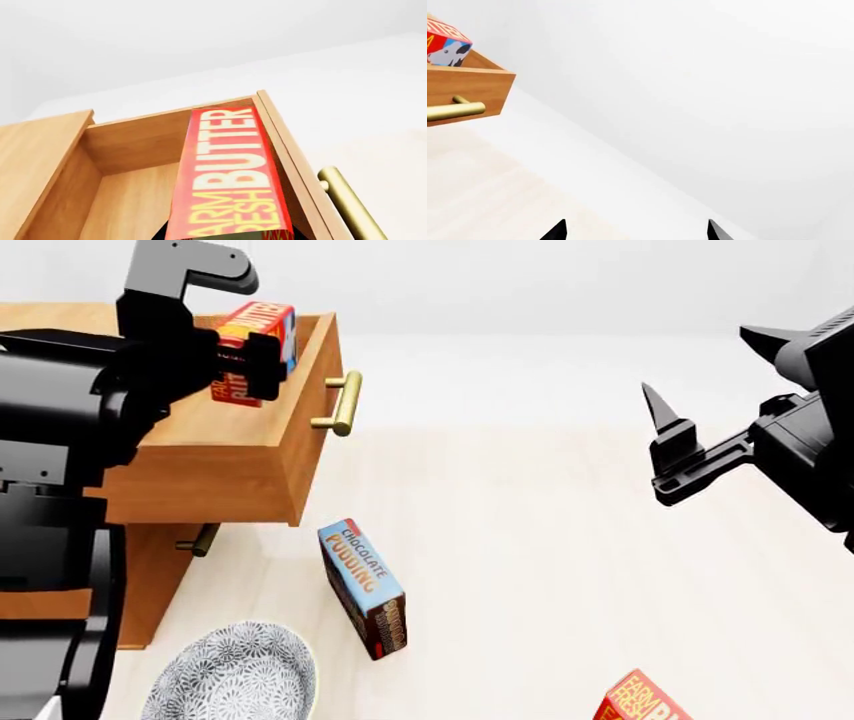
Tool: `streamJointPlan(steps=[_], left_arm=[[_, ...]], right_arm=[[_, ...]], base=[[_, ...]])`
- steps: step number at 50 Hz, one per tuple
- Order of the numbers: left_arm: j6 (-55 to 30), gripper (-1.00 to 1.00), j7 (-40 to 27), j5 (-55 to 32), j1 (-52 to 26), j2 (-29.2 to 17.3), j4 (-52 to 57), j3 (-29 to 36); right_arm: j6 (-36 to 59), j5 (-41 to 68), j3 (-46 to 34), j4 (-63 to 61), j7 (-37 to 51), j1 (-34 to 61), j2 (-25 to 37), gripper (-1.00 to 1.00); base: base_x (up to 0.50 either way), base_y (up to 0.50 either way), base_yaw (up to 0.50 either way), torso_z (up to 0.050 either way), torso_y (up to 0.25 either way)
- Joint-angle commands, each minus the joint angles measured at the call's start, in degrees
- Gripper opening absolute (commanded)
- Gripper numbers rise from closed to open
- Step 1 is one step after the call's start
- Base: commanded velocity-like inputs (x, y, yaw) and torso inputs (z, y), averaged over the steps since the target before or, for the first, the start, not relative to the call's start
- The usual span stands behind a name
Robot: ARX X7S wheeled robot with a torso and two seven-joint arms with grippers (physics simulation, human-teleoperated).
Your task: Put the butter at the front in the top drawer of the cabinet and close it.
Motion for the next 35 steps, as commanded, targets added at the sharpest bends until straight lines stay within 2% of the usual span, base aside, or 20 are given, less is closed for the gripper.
streamJointPlan(steps=[1, 35], left_arm=[[-0.02, -1.0, -0.9, -0.11, -0.07, -0.22, 1.5, -0.61], [-1.36, -1.0, -0.92, -0.92, 2.78, -0.96, 4.05, -0.07]], right_arm=[[0.05, -0.01, -0.05, 0.09, 0.01, 0.03, -0.12, 1.0], [0.13, 0.32, 0.18, -0.1, 0.2, -0.16, 0.02, 1.0]], base=[[0.0, 0.0, 0.0, 0.0, 0.0], [0.0, 0.0, 0.0, 0.0, 0.001]])
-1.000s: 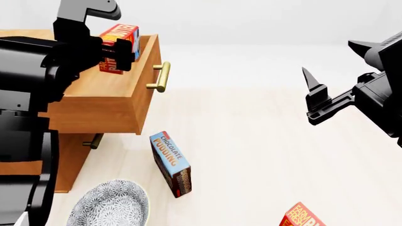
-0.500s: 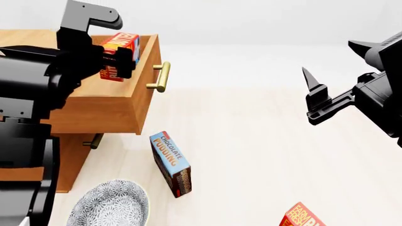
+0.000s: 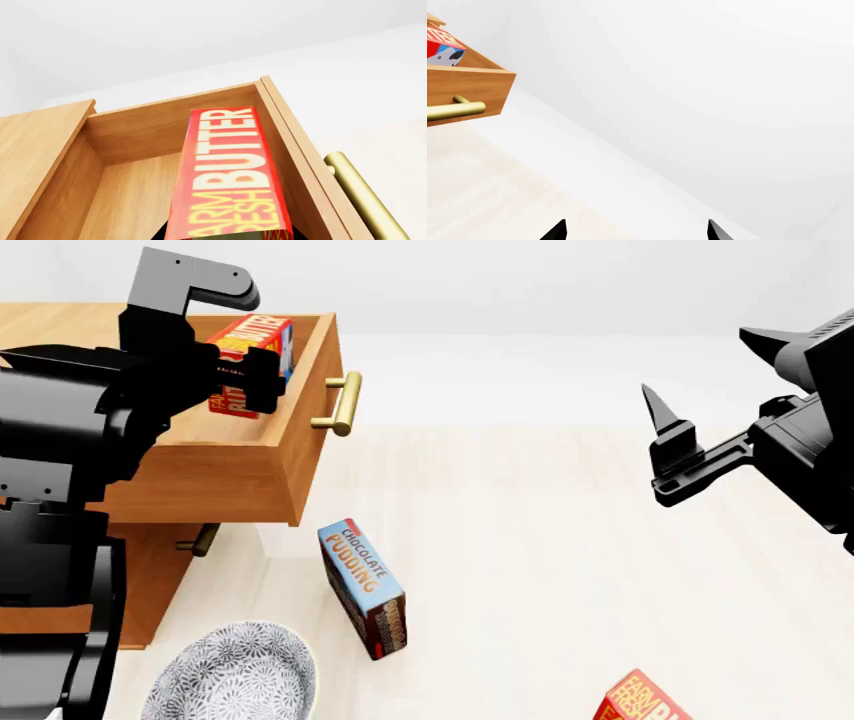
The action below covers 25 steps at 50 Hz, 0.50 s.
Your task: Put the butter at the front in the top drawer of the cabinet and close it.
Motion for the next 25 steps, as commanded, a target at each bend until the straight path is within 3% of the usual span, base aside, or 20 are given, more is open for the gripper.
streamJointPlan(steps=[1, 13, 14, 25], left_arm=[[-0.43, -1.0, -0.48, -1.22, 0.29, -0.21, 1.16, -0.31], [-0.9, -1.0, 0.13, -1.81, 0.51, -0.29, 1.5, -0.11], [-1.01, 1.0, 0.2, -1.93, 0.46, -0.23, 1.43, -0.18], [-1.14, 1.0, 0.55, -2.25, 0.25, -0.16, 1.39, 0.11]], right_arm=[[0.17, 0.2, 0.08, -0.03, -0.05, 0.15, 0.09, 1.0], [0.32, 0.09, -0.13, 0.06, -0.1, 0.37, -0.12, 1.0], [0.33, 0.1, -0.12, 0.07, -0.11, 0.39, -0.11, 1.0], [0.0, 0.23, 0.13, -0.03, -0.03, -0.13, 0.11, 1.0]], base=[[0.0, 0.0, 0.0, 0.0, 0.01], [0.0, 0.0, 0.0, 0.0, 0.0], [0.0, 0.0, 0.0, 0.0, 0.0], [0.0, 0.0, 0.0, 0.0, 0.001]])
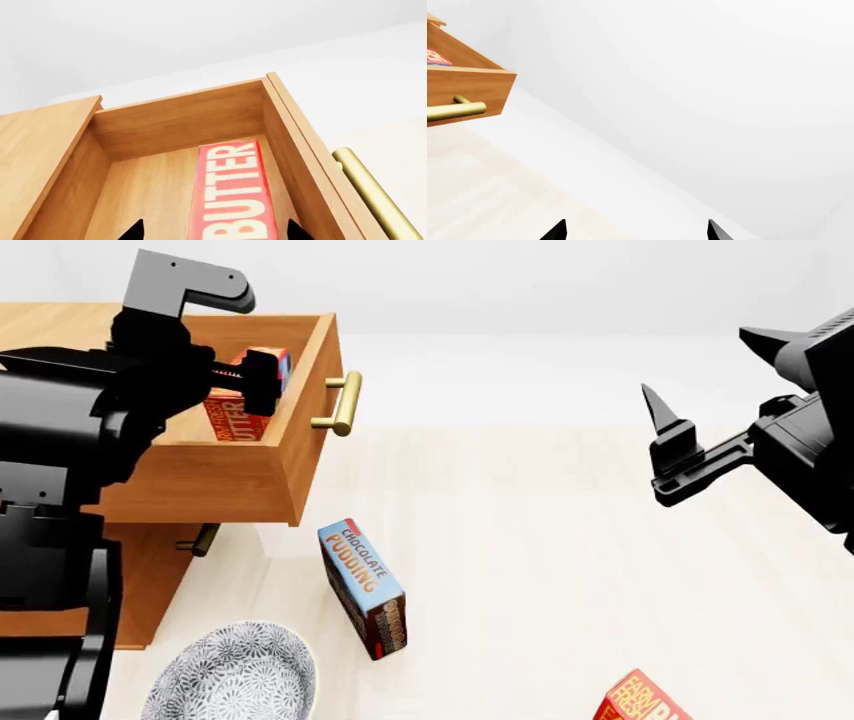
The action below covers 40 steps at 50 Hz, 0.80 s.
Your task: Put the butter at the front in the top drawer of the cabinet and close it.
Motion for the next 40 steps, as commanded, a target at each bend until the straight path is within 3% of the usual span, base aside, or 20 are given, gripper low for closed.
streamJointPlan(steps=[1, 15, 40], left_arm=[[-0.4, 1.0, 0.91, -2.27, -0.16, 0.43, 0.48, 0.1], [-0.69, 1.0, 1.31, -2.78, -0.49, 0.35, 1.1, 0.21], [-0.76, 1.0, 2.57, -4.65, -10.66, 1.89, 1.71, -1.8]], right_arm=[[-0.23, 0.1, 0.18, -0.05, 0.05, -0.37, 0.14, 1.0], [-0.33, 0.12, 0.21, -0.18, 0.27, -0.64, 0.08, 1.0], [0.27, -0.53, -0.8, 0.43, 0.04, 0.86, -1.3, 1.0]], base=[[0.0, 0.0, 0.0, 0.0, 0.0], [0.0, 0.0, 0.0, 0.0, 0.0], [0.0, 0.0, 0.0, 0.0, 0.0]])
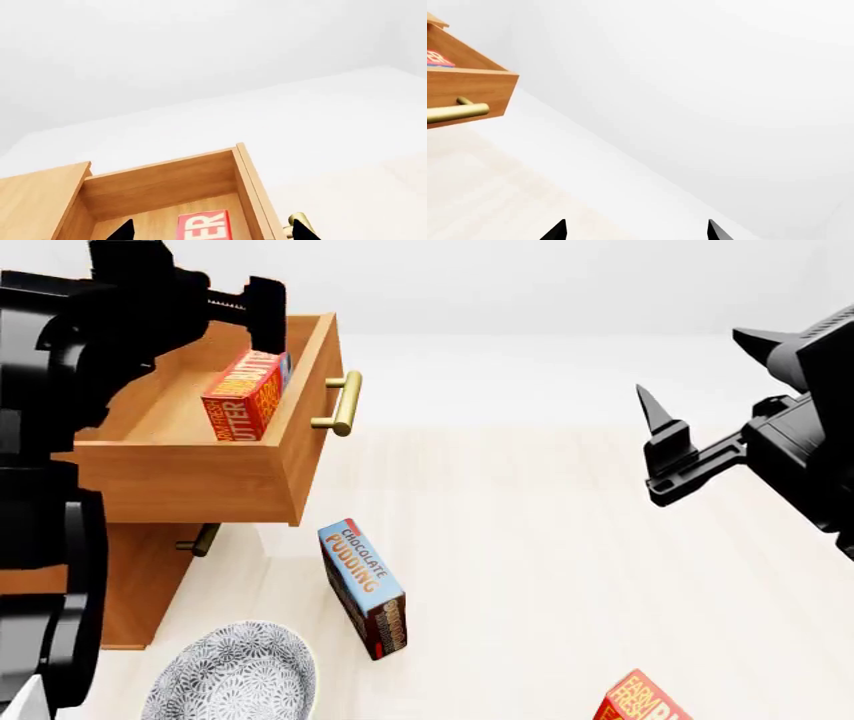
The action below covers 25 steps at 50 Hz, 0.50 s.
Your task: Put the butter at the front in the top drawer of the cabinet and close it.
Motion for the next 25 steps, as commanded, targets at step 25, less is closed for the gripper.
streamJointPlan(steps=[25], left_arm=[[-12.06, 1.0, -0.25, -8.92, 2.63, 7.56, 20.61, -2.33]], right_arm=[[0.94, 1.17, 1.58, 0.36, 1.66, 1.13, 0.03, 1.0]], base=[[0.0, 0.0, 0.0, 0.0, 0.0]])
